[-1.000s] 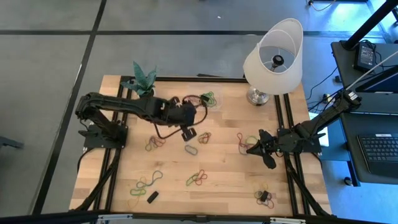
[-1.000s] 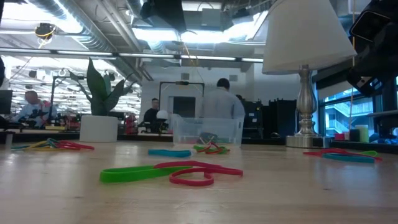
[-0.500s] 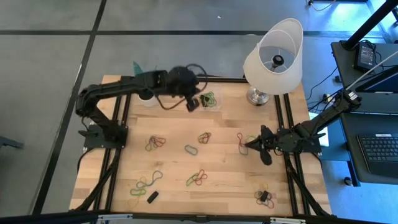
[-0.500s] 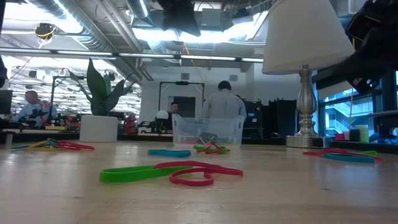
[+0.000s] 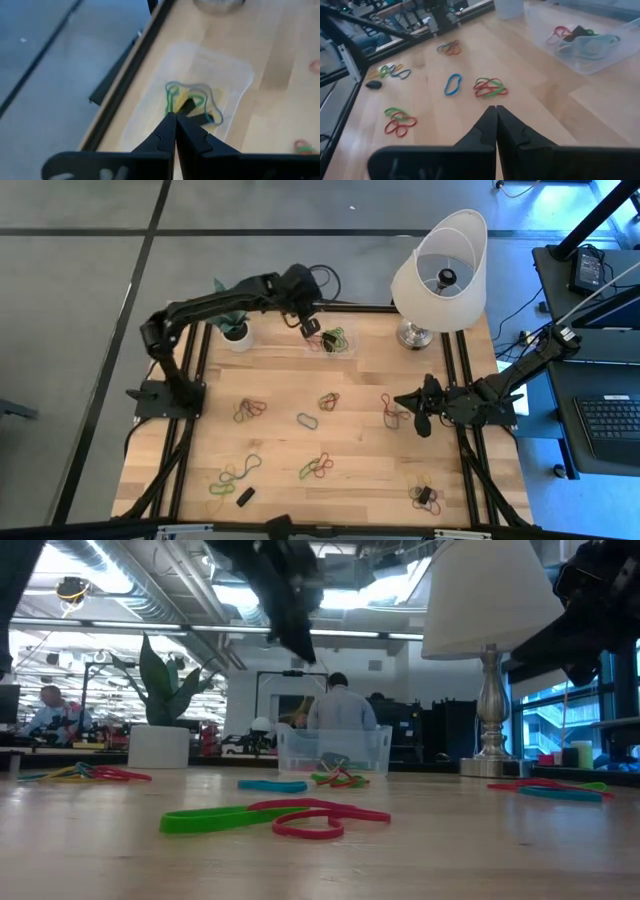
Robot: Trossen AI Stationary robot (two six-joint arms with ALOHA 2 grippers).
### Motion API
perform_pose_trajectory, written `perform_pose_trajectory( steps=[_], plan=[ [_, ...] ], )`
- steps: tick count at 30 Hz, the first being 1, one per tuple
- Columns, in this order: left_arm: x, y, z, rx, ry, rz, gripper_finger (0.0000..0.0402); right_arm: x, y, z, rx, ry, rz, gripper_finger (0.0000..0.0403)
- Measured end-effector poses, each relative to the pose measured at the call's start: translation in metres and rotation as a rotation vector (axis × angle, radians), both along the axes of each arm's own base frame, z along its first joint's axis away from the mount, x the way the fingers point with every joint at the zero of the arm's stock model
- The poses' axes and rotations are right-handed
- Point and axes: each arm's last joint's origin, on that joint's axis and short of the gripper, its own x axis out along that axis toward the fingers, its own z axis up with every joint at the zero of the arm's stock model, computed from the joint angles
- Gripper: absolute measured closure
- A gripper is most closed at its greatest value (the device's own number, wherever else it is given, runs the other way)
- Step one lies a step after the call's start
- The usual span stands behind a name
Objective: Pick and place rubber bands into bin
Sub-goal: Put the yellow rubber band into the transparent bin, then put the black rubber band into the transparent bin
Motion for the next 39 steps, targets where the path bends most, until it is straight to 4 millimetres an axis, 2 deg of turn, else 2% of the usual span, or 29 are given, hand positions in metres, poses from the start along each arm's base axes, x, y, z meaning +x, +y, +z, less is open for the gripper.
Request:
perform_pose_trajectory(
  steps=[4,10,14,17,22,29,34,39],
  plan=[
    [0.015,0.012,-0.037,-0.035,0.091,-0.03,0.0398,0.001,-0.002,0.0,0.002,-0.006,-0.023,0.0401],
    [0.026,0.025,-0.083,-0.078,0.216,-0.052,0.0398,0.003,-0.007,0.0,0.046,-0.017,-0.08,0.0401],
    [0.028,0.032,-0.105,-0.116,0.268,-0.033,0.0398,0.004,-0.01,0.0,0.048,-0.019,-0.099,0.0401],
    [0.028,0.033,-0.114,-0.134,0.302,-0.026,0.0397,0.005,-0.011,0.0,0.048,-0.02,-0.107,0.0401],
    [0.026,0.031,-0.115,-0.148,0.322,-0.026,0.0377,0.005,-0.01,0.0,0.048,-0.018,-0.104,0.0401],
    [0.029,0.026,-0.106,-0.171,0.331,-0.011,0.0313,0.005,-0.01,0.0,0.046,-0.018,-0.103,0.0401],
    [0.038,0.019,-0.077,-0.148,0.309,-0.037,0.0294,0.005,-0.01,0.0,0.049,-0.016,-0.096,0.04],
    [0.052,0.001,-0.043,-0.118,0.264,-0.012,0.0308,0.005,-0.01,0.0,0.049,-0.015,-0.094,0.04]
  ],
)
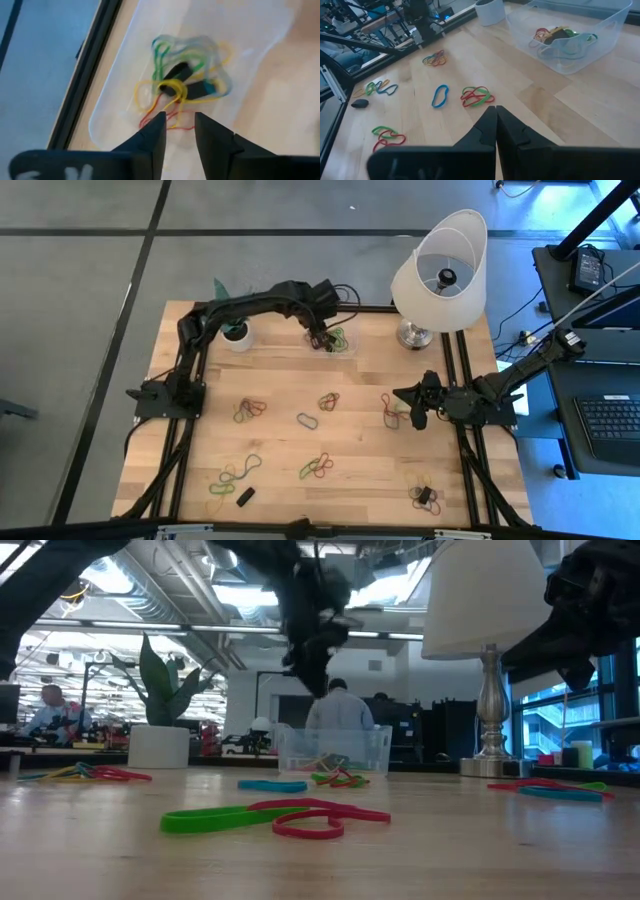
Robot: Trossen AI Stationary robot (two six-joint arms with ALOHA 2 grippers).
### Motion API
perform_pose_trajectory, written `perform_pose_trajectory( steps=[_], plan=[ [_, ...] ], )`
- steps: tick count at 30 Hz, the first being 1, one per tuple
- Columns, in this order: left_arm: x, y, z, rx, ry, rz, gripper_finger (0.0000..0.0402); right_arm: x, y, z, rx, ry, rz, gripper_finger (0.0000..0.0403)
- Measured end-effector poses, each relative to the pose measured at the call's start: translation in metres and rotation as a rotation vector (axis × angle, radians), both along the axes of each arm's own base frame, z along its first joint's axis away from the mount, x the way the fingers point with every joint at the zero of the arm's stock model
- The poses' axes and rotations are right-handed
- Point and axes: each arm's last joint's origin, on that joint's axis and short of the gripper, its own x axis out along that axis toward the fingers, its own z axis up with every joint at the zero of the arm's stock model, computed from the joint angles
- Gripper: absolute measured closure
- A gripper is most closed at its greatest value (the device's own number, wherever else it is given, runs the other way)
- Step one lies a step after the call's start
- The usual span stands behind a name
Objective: Pick and place rubber bands into bin
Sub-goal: Put the black rubber band into the transparent bin
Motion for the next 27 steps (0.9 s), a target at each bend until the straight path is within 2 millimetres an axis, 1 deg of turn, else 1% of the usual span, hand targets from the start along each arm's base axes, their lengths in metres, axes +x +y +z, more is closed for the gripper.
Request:
perform_pose_trajectory(
  steps=[3,5,8,11,13,16,20,23,25,27],
  plan=[
    [0.01,-0.02,0.012,-0.02,-0.039,-0.004,0.0326,0.0,0.0,0.0,-0.001,0.001,0.001,0.04],
    [0.014,-0.036,0.016,-0.061,-0.059,-0.023,0.0341,0.0,0.0,0.0,-0.001,0.001,0.002,0.04],
    [0.019,-0.066,0.019,-0.085,-0.06,-0.052,0.037,0.0,0.001,-0.001,0.005,0.012,0.026,0.04],
    [0.023,-0.097,0.014,-0.105,-0.052,-0.077,0.0396,0.0,0.001,-0.002,0.015,0.027,0.059,0.04],
    [0.022,-0.121,0.009,-0.125,-0.034,-0.097,0.0397,0.0,0.002,-0.002,0.02,0.031,0.072,0.04],
    [0.019,-0.155,0.002,-0.126,-0.058,-0.104,0.04,0.0,0.002,-0.002,0.022,0.03,0.074,0.04],
    [0.004,-0.199,-0.011,-0.093,-0.07,-0.072,0.04,0.0,0.002,-0.002,0.023,0.028,0.074,0.04],
    [-0.017,-0.228,-0.018,-0.09,-0.087,-0.031,0.04,0.0,0.002,-0.002,0.023,0.026,0.073,0.04],
    [-0.031,-0.243,-0.021,-0.094,-0.113,0.006,0.0401,0.0,0.002,-0.001,0.03,0.021,0.072,0.04],
    [-0.048,-0.253,-0.024,-0.085,-0.13,0.045,0.04,0.0,0.002,-0.001,0.037,0.014,0.07,0.04]
  ],
)
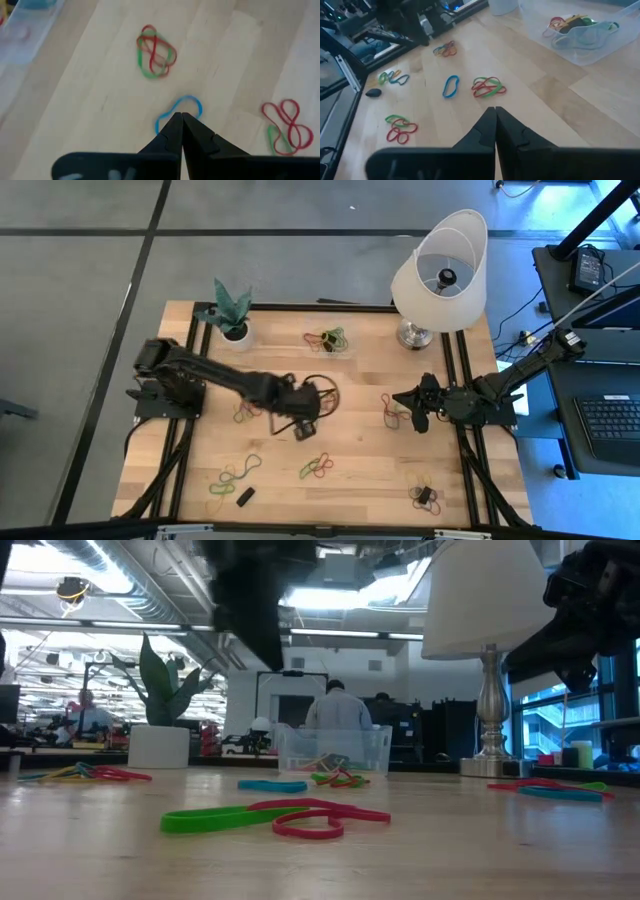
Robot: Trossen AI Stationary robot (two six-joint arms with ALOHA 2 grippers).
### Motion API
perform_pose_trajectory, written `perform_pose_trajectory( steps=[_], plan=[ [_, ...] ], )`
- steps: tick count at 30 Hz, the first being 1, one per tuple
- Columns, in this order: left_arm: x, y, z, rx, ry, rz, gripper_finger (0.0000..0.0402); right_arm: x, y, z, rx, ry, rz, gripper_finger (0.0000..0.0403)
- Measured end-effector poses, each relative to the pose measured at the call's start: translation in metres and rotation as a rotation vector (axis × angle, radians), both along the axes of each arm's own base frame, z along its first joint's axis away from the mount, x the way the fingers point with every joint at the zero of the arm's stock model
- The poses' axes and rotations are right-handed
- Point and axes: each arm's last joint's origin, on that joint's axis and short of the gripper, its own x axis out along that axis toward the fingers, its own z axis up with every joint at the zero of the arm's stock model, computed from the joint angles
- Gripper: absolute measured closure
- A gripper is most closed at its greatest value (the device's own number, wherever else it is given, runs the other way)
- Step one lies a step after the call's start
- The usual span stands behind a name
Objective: Pick and place rubber bands into bin
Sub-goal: Put the black rubber band into the transparent bin
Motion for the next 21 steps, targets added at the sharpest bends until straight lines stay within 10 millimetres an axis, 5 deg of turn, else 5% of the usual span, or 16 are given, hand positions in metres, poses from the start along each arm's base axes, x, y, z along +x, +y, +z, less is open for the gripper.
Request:
perform_pose_trajectory(
  steps=[6,14,21],
  plan=[
    [-0.041,-0.016,-0.004,0.021,-0.06,0.005,0.0401,0.004,0.003,0.009,0.028,-0.048,0.026,0.0401],
    [-0.076,-0.018,-0.024,-0.009,-0.178,-0.173,0.04,0.026,0.014,0.046,-0.014,-0.064,0.016,0.0401],
    [-0.112,-0.007,-0.04,-0.06,-0.179,-0.167,0.04,0.062,0.036,0.08,0.042,0.154,0.0,0.0402]
  ],
)
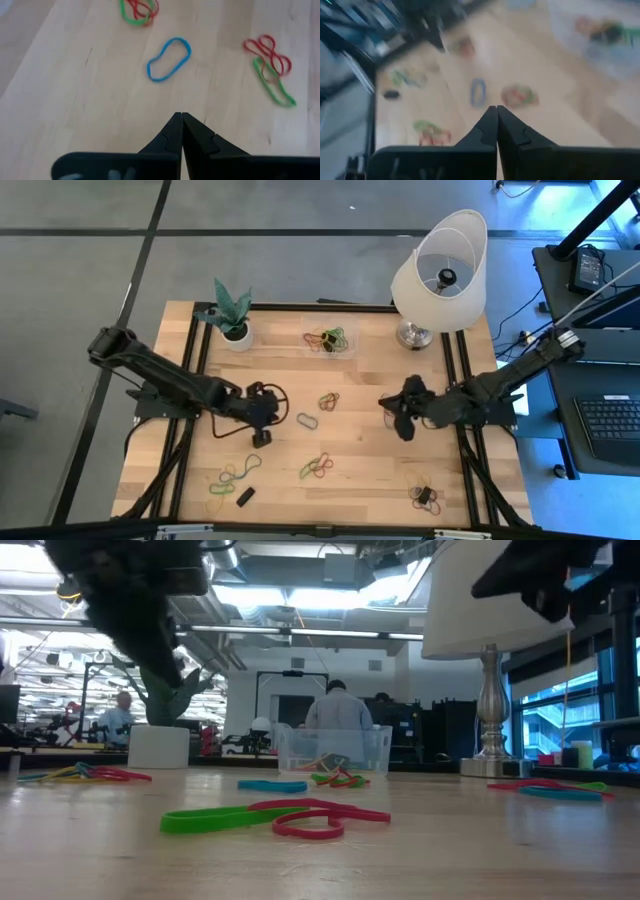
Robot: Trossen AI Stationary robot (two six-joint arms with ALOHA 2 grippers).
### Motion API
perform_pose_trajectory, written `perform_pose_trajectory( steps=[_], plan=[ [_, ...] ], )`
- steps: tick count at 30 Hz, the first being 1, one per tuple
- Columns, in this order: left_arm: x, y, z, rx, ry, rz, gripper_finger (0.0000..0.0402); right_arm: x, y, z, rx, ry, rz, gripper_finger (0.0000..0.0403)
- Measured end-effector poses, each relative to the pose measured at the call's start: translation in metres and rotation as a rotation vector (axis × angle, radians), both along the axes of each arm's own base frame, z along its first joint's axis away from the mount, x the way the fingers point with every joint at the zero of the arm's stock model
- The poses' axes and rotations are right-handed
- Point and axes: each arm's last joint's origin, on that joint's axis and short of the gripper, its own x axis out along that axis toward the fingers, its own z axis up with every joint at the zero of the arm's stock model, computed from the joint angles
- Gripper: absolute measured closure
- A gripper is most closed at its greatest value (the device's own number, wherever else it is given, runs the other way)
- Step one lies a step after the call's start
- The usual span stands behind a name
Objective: Pick and place rubber bands into bin
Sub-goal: Put the black rubber band into the transparent bin
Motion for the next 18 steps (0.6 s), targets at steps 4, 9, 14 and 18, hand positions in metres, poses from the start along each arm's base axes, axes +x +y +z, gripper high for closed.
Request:
perform_pose_trajectory(
  steps=[4,9,14,18],
  plan=[
    [-0.013,0.004,0.0,0.007,-0.01,-0.044,0.04,0.018,0.014,0.017,0.104,0.245,-0.044,0.0402],
    [-0.019,0.007,0.006,0.04,-0.045,-0.097,0.04,0.034,0.036,0.023,0.342,0.595,-0.168,0.0403],
    [-0.022,0.008,0.011,0.099,-0.06,-0.181,0.04,0.038,0.073,0.014,0.498,0.777,-0.291,0.0396],
    [-0.022,0.007,0.011,0.106,-0.056,-0.232,0.04,0.029,0.103,-0.002,0.576,0.834,-0.409,0.0373]
  ],
)
